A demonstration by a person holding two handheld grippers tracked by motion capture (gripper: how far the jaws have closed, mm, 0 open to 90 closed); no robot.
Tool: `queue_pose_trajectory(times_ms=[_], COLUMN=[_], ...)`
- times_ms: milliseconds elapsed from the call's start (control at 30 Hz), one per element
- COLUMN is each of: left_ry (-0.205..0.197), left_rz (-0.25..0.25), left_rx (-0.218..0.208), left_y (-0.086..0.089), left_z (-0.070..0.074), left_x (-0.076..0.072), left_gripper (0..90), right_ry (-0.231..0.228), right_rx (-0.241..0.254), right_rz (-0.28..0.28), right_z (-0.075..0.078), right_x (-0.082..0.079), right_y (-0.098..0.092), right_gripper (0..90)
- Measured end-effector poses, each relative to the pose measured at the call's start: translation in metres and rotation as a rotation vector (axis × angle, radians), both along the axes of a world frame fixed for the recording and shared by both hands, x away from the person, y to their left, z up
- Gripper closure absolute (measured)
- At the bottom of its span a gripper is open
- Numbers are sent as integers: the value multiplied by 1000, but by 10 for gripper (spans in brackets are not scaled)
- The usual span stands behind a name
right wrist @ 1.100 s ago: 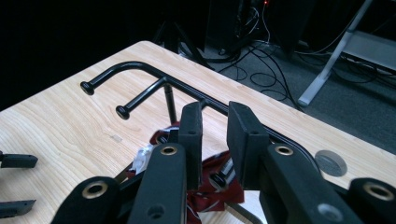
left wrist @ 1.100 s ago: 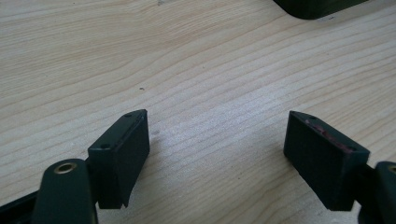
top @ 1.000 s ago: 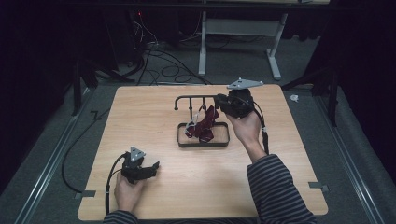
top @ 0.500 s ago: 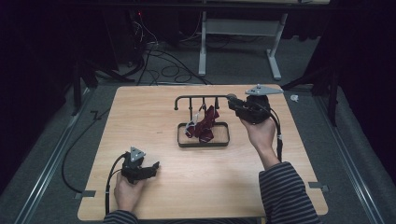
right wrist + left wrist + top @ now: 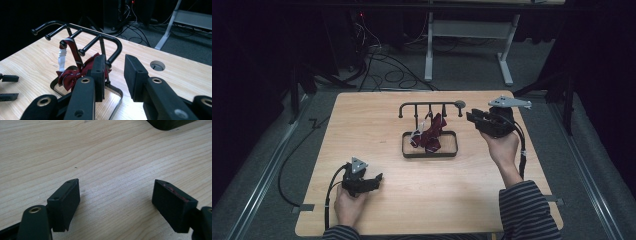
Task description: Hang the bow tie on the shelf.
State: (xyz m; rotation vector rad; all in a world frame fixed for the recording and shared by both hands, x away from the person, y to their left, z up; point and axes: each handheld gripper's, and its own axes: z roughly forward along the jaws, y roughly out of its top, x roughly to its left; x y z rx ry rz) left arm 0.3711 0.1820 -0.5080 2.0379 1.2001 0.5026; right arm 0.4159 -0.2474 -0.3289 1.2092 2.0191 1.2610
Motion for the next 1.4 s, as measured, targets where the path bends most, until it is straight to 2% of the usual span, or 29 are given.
queue_pose_trajectory(times_ms=[333, 633, 700, 1400], left_ry=[-1, -1, 0, 0], left_rz=[1, 1, 0, 0], left_rx=[0, -1, -1, 0], left_y=[0, 0, 0, 0], left_z=[0, 0, 0, 0], left_x=[0, 0, 0, 0], left_gripper=[230, 230, 230, 230], right_ry=[-9, -13, -16, 10], right_rx=[42, 55, 40, 87], right_rz=[-15, -33, -40, -67], right_z=[-3, -5, -6, -26], right_x=[-14, -24, -27, -51], right_y=[-19, -34, -35, -60], right_gripper=[713, 706, 703, 697])
